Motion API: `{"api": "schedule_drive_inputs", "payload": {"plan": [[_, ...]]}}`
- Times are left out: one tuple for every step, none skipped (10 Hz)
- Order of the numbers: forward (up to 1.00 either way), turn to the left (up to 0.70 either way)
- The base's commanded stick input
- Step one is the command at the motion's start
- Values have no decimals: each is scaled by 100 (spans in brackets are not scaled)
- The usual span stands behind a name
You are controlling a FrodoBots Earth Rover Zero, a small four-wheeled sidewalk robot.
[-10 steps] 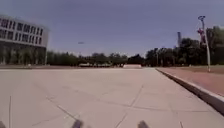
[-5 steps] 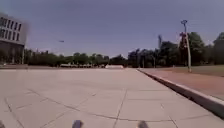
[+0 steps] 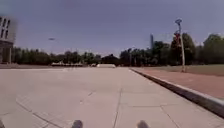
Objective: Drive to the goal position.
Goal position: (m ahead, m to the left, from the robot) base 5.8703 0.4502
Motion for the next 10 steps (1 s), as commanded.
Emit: {"api": "schedule_drive_inputs", "payload": {"plan": [[85,0],[85,0],[85,0],[85,7],[85,31],[85,5],[85,0],[85,0],[85,0],[85,0]]}}
